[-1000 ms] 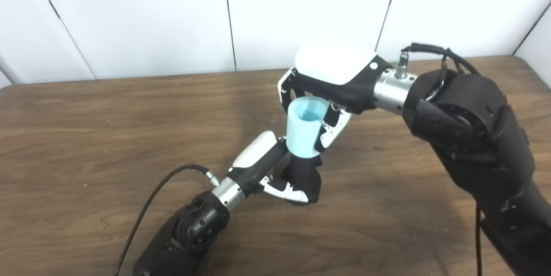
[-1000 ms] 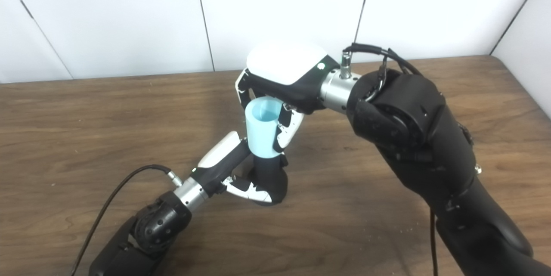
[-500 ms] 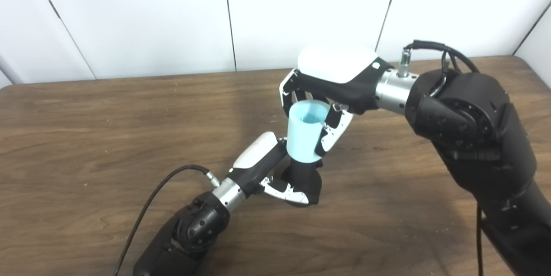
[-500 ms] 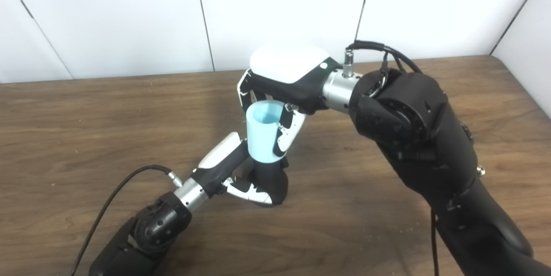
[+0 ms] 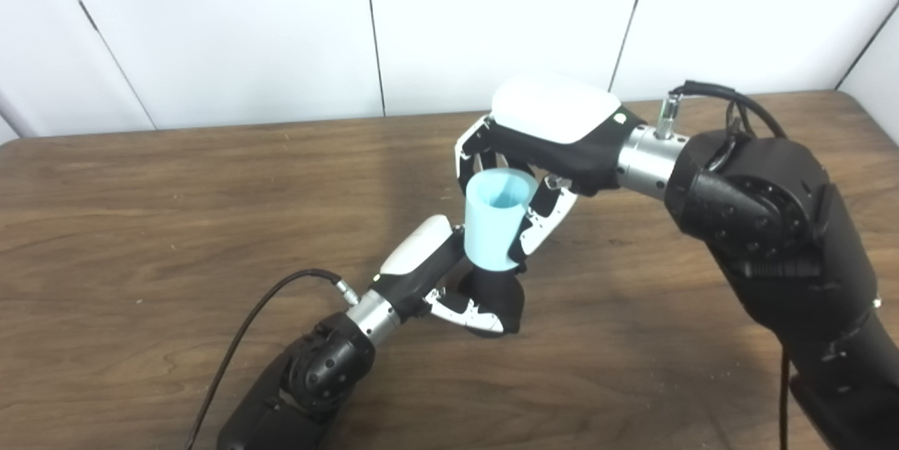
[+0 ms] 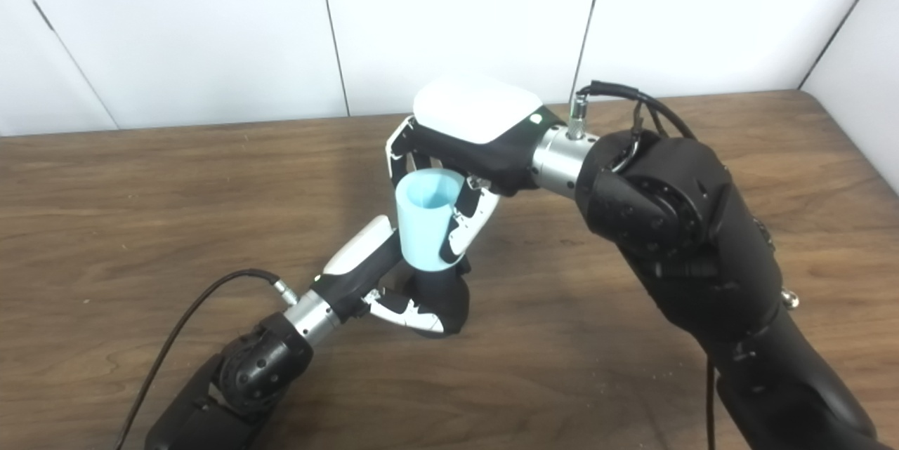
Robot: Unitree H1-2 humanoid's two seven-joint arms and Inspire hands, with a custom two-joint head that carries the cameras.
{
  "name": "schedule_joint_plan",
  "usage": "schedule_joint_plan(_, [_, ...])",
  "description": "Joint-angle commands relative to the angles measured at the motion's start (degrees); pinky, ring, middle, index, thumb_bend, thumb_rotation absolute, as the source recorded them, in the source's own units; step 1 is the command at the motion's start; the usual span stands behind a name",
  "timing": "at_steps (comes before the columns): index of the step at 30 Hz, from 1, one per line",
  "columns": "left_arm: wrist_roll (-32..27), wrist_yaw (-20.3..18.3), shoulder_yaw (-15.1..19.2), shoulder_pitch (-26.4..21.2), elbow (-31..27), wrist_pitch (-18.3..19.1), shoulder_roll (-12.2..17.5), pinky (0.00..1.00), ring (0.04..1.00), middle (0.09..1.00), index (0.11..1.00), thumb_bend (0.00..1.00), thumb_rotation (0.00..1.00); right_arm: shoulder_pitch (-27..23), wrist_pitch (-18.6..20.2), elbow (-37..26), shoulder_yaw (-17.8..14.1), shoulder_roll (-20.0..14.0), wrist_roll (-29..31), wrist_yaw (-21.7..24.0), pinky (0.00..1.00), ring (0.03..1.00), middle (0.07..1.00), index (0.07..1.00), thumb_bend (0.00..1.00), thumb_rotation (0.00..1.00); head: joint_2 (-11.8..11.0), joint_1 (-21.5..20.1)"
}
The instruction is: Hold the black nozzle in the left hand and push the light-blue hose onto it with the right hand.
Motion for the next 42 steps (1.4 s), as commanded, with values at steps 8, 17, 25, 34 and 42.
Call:
schedule_joint_plan(8, [3.97, -3.34, -0.91, 1.75, 2.62, 3.78, 1.86, 0.72, 0.670, 0.541, 0.462, 0.51, 0.00, -0.17, -1.20, -2.95, 2.45, -1.06, -2.08, 1.79, 0.12, 0.239, 0.403, 0.496, 0.53, 0.00, 0.27, -0.05])
schedule_joint_plan(17, [4.02, -3.81, -0.87, 1.83, 2.22, 4.25, 1.76, 0.72, 0.669, 0.542, 0.462, 0.51, 0.00, 0.21, -4.20, -4.72, 3.48, -1.74, -4.57, 1.91, 0.11, 0.226, 0.396, 0.506, 0.52, 0.00, 0.40, 0.01])
schedule_joint_plan(25, [3.96, -4.21, -0.76, 1.83, 2.02, 4.52, 1.77, 0.72, 0.670, 0.543, 0.462, 0.51, 0.00, 1.21, -5.35, -3.95, 2.75, -2.07, -4.07, 1.43, 0.15, 0.251, 0.415, 0.508, 0.52, 0.00, 0.43, -0.01])
schedule_joint_plan(34, [4.08, -4.30, -0.76, 2.01, 1.95, 4.33, 1.90, 0.72, 0.670, 0.542, 0.462, 0.51, 0.00, 2.94, -7.93, -4.69, 1.27, -1.91, -7.24, -1.23, 0.70, 0.763, 0.809, 0.777, 1.00, 0.37, 0.47, -0.09])
schedule_joint_plan(42, [4.24, -4.60, -0.80, 2.01, 1.64, 4.69, 1.93, 0.72, 0.672, 0.540, 0.464, 0.52, 0.00, 4.33, -13.35, -3.48, -2.96, -0.24, -3.30, -8.62, 0.94, 0.904, 0.928, 0.859, 1.00, 0.45, 0.47, 0.04])
